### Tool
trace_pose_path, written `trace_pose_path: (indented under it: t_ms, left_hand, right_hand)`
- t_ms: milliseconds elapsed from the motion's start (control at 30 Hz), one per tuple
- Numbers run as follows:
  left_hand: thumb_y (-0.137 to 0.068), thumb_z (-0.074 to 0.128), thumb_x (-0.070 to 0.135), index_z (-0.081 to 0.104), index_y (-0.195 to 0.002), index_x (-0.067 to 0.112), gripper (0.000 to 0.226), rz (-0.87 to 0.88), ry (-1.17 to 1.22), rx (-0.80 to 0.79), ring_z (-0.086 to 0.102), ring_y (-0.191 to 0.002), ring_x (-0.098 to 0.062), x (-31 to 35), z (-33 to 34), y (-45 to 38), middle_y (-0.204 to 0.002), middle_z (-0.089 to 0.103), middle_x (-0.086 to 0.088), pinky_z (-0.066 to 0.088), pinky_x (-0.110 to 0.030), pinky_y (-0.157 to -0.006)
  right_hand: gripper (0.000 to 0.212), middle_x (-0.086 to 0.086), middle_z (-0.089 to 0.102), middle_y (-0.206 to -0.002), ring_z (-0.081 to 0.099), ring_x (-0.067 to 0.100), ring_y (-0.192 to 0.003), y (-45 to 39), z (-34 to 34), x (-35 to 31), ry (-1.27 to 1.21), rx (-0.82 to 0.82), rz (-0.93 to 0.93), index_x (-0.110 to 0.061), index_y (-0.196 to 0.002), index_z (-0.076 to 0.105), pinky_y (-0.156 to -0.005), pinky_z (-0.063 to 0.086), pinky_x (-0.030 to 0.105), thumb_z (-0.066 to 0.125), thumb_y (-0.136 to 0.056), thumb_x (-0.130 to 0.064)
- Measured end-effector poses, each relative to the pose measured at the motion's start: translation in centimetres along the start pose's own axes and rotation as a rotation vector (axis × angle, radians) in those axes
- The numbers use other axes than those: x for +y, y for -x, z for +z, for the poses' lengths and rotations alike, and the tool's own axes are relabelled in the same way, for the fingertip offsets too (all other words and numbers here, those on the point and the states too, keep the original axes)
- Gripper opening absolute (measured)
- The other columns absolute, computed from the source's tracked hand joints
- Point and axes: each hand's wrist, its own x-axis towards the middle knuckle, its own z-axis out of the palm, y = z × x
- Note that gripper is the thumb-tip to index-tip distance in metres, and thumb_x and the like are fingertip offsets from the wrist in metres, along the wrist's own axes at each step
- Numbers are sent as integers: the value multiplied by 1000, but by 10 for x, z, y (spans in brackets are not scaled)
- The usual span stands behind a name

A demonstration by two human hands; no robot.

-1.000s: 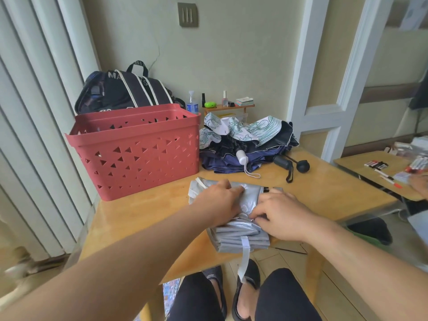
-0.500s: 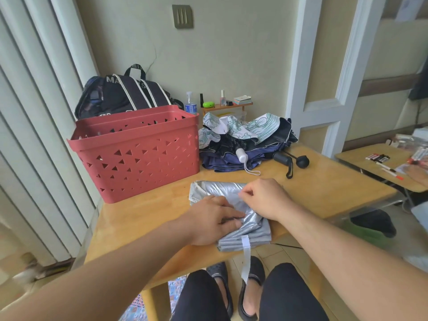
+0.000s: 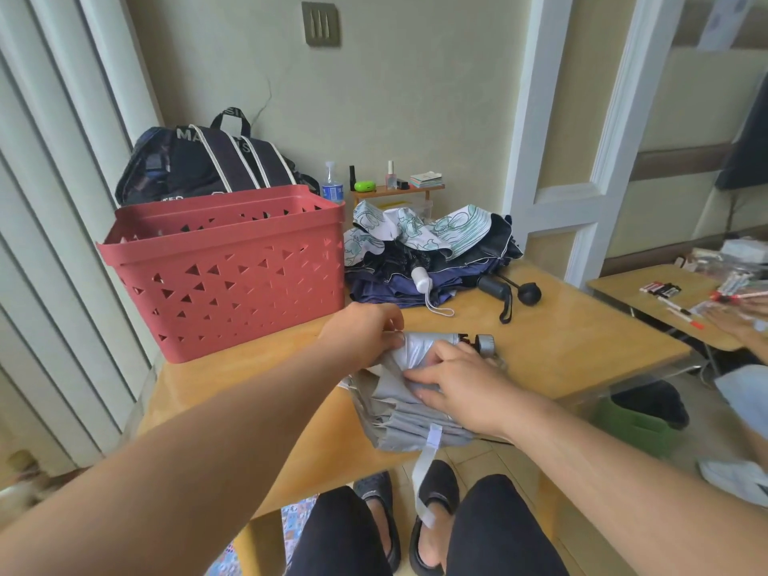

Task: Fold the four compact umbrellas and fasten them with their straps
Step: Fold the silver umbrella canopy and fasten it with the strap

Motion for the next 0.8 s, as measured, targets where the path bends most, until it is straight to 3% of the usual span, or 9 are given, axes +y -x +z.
trace_pose_path:
  t_ms: [100, 167, 267, 367, 467, 567, 667, 800]
  left_hand:
    - [-91, 73, 52, 60, -132, 41, 45, 31, -66, -73, 60, -116, -21, -9, 4, 1, -124, 68, 6, 52, -35, -87]
    - [-90, 71, 58, 58, -137, 43, 51, 26, -97, -125, 59, -119, -23, -13, 7, 0, -125, 67, 5, 52, -38, -90]
    - [-90, 69, 62, 57, -140, 45, 55, 22, -108, -198, 57, -118, -23, -15, 7, -4, -120, 67, 8, 52, -46, -96]
    - [-88, 69, 66, 57, -139, 49, 55, 22, -84, -228, 58, -118, -20, -19, 7, -9, -120, 66, 12, 54, -46, -97]
    - [-85, 68, 70, 56, -140, 52, 59, 25, -31, -259, 56, -122, -19, -27, 10, -13, -129, 66, 12, 52, -45, -101]
    - [-83, 63, 78, 51, -140, 57, 62, 55, -27, -271, 54, -124, -22, -33, 15, -14, -128, 60, 7, 49, -48, -104]
    - [-77, 56, 88, 45, -137, 62, 66, 72, -31, -281, 52, -122, -23, -40, 20, -16, -121, 56, 7, 48, -50, -104]
    - [-60, 36, 101, 46, -134, 61, 85, 98, -42, -287, 53, -119, -23, -44, 23, -19, -117, 56, 8, 49, -50, -101]
  right_hand:
    - [41, -9, 46, -117, 42, 15, -117, 0, -13, 1, 31, -41, -28, -49, -142, 55, -98, 43, 41, 51, -102, -56]
    - [32, -15, 57, -106, 55, 11, -106, -5, -24, 2, -26, -37, -48, -46, -128, 68, -90, 50, 38, 61, -97, -52]
    - [14, -20, 66, -85, 63, 9, -87, -24, -40, 16, -143, 183, 48, -40, -100, 77, -78, 54, 32, 65, -94, -45]
    - [19, -15, 58, -102, 50, 19, -109, -41, -37, 44, -77, 340, 222, -41, -105, 71, -95, 46, 41, 61, -94, -52]
    - [25, -6, 52, -107, 44, 30, -122, -50, -16, 65, -212, 230, 271, -42, -119, 68, -107, 40, 45, 51, -101, -51]
    - [28, -11, 62, -114, 54, 19, -118, -57, -5, 66, -420, 212, 178, -45, -112, 70, -104, 42, 40, 45, -103, -52]
    - [19, -21, 67, -105, 61, 8, -106, -67, -12, 61, -459, 96, 132, -50, -98, 72, -91, 48, 33, 59, -94, -64]
    - [44, -9, 61, -128, 54, 12, -121, -72, -11, 68, -293, 5, 96, -51, -122, 68, -106, 45, 36, 77, -80, -64]
